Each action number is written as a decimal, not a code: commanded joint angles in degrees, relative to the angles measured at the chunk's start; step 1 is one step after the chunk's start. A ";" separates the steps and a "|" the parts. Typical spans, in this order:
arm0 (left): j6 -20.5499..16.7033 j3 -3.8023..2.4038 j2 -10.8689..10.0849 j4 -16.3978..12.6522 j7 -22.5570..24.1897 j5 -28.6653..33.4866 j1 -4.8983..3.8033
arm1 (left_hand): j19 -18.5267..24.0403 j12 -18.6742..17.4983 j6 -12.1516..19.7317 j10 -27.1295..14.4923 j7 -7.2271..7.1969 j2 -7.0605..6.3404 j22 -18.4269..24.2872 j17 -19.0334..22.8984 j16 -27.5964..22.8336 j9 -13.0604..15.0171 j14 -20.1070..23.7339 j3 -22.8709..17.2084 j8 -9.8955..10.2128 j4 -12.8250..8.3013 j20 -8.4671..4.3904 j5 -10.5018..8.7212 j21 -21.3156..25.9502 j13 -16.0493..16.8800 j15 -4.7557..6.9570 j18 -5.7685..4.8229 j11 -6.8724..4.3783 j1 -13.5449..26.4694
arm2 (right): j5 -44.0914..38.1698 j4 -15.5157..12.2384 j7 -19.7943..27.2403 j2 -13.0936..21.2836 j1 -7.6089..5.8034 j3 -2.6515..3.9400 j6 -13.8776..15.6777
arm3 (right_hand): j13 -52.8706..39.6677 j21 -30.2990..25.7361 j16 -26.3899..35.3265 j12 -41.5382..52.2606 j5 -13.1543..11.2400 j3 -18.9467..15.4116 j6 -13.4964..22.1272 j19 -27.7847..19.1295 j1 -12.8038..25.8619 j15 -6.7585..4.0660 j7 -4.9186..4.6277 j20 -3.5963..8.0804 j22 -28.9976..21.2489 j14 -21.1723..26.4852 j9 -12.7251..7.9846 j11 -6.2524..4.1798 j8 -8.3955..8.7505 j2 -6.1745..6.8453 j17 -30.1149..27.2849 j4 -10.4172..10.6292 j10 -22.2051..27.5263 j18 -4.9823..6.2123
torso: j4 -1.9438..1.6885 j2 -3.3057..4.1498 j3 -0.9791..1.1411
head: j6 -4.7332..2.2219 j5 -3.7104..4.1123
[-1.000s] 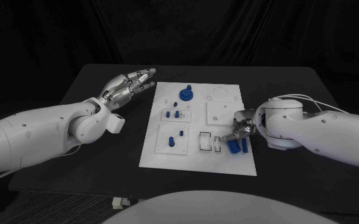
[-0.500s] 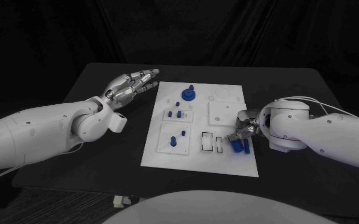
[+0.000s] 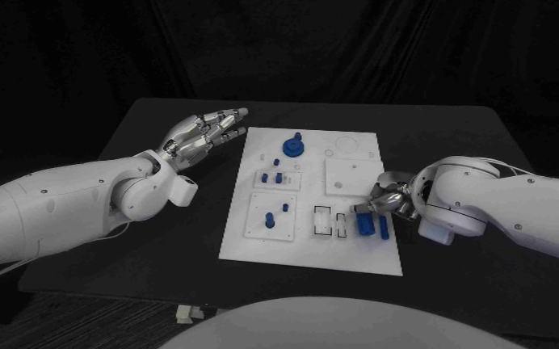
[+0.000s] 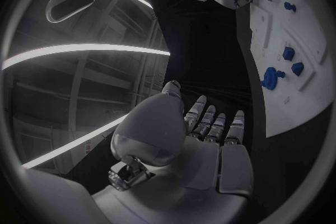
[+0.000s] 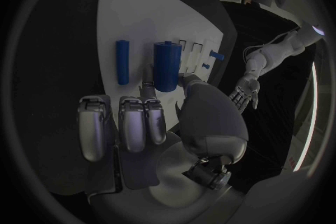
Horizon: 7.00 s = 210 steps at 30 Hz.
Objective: Assemble the parts on the task board
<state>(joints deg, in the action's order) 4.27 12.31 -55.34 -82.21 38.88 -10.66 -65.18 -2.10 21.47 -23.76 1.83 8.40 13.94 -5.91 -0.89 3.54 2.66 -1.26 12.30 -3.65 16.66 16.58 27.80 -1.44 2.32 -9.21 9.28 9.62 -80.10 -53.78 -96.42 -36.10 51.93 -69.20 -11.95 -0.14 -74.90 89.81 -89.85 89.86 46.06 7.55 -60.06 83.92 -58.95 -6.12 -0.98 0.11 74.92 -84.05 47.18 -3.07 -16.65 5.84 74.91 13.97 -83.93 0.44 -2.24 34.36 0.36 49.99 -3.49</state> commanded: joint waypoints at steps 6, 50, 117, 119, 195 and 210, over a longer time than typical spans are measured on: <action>0.60 -0.06 0.21 -0.03 3.02 0.08 0.06 | -0.23 0.29 -0.08 0.20 0.11 -0.05 -0.02 -0.06 0.36 0.08 -0.11 0.13 -0.37 -0.10 0.15 0.26 -0.27 0.06 0.00 0.56 -0.23 -0.26 | 16.78 -1.28 0.28 -0.22 -0.55 0.05 7.16 | -15.10 -0.19 -0.15 0.14 -2.00 6.08 -0.12 5.93 2.13 -0.34 0.15 -0.04 14.94 -5.95 0.34 -0.17 -0.22 -0.42 15.09 -5.27 -6.07 -0.34 | -0.03 0.00 -0.02 | 0.01 0.25; 1.18 -0.05 0.63 0.07 2.50 0.08 0.06 | -0.27 0.32 -0.09 0.17 0.20 0.14 -0.08 -0.09 0.53 0.06 -0.15 0.02 -0.43 -0.12 0.16 0.36 -0.30 0.06 -0.07 0.55 -0.24 -0.35 | 8.30 2.46 -0.96 -8.34 0.00 0.04 1.77 | -15.10 -1.94 -0.15 0.14 -18.39 5.86 3.43 5.33 5.50 0.76 -1.42 -1.01 14.35 -5.95 -0.46 1.19 1.22 -2.20 15.09 -6.25 -6.07 0.10 | 0.01 0.00 0.00 | 0.01 -0.36; 2.58 -0.05 0.89 0.27 1.33 0.08 0.16 | -0.32 0.39 -1.98 0.13 1.39 0.04 -0.08 -0.12 0.84 0.28 -0.22 -0.11 -1.13 -0.28 0.19 0.86 -0.32 0.05 -0.39 0.49 -0.39 -0.87 | 6.66 2.35 -0.61 -7.65 0.28 0.03 2.73 | -15.10 -4.60 0.25 0.14 -43.15 -9.16 4.03 4.65 11.60 0.86 -1.59 -1.10 13.56 -5.77 -3.01 1.35 0.55 -1.77 14.27 2.58 -6.07 0.68 | 0.01 0.01 0.00 | 0.01 -0.90; 2.59 -0.05 0.86 0.23 1.32 0.08 0.16 | -0.32 0.39 -1.98 0.13 1.39 0.04 -0.08 -0.12 0.84 0.28 -0.22 -0.11 -1.13 -0.28 0.19 0.86 -0.32 0.05 -0.39 0.49 -0.39 -0.87 | 6.64 1.67 -0.23 -6.87 0.25 0.04 4.24 | -15.10 -4.61 0.23 0.14 -43.03 -9.83 4.17 4.65 11.82 0.89 -1.62 -1.13 13.56 -5.78 -3.02 1.38 0.55 -1.93 14.33 2.68 -6.07 0.68 | 0.00 0.00 0.00 | 0.01 -1.11; 3.04 -0.05 0.10 -0.07 1.17 0.08 0.29 | -0.43 0.51 -2.58 0.15 1.86 0.08 -0.26 -0.15 1.01 0.32 -0.23 -0.36 -1.46 -0.38 0.21 1.35 -0.40 0.06 -0.39 0.47 -0.24 -1.37 | -53.91 -9.11 9.80 -0.59 10.82 0.03 19.59 | -15.10 -10.57 1.73 0.14 -35.99 -8.83 43.58 3.33 -7.01 1.89 -4.28 -1.99 11.96 -5.15 -6.78 2.64 -26.65 5.42 11.53 3.05 -6.07 1.82 | -0.02 0.00 0.00 | 0.01 -1.16; 3.31 -0.05 0.19 -0.05 1.20 0.08 0.31 | -0.43 0.51 -2.59 0.15 1.90 0.11 -0.26 -0.15 1.03 0.32 -0.23 -0.39 -1.48 -0.39 0.22 1.38 -0.41 0.06 -0.43 0.46 -0.21 -1.42 | -53.49 -8.15 10.78 -1.28 10.96 0.03 18.99 | -15.10 -10.87 1.80 0.14 -14.60 -6.34 42.05 3.38 -9.72 1.80 -4.13 -1.92 11.98 -5.12 -11.96 2.52 -28.54 2.72 11.42 2.59 -6.07 1.85 | 0.01 0.03 0.00 | 0.01 -1.11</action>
<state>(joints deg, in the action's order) 6.78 12.31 -55.22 -82.12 38.89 -10.67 -64.95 -2.31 21.68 -26.01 1.82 8.80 13.94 -6.11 -0.97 4.20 2.90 -1.47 12.14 -4.94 16.51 16.79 28.91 -1.67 2.30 -9.42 9.29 9.61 -81.02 -107.22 -104.64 -25.15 50.70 -58.39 -11.94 19.51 -74.92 79.15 -88.11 89.86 31.23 0.97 -17.70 84.02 -68.29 -4.59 -5.04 -1.64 74.91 -83.94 35.27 -0.93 -44.89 8.59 74.90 16.60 -84.00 1.38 -2.25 34.36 0.35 49.99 -4.65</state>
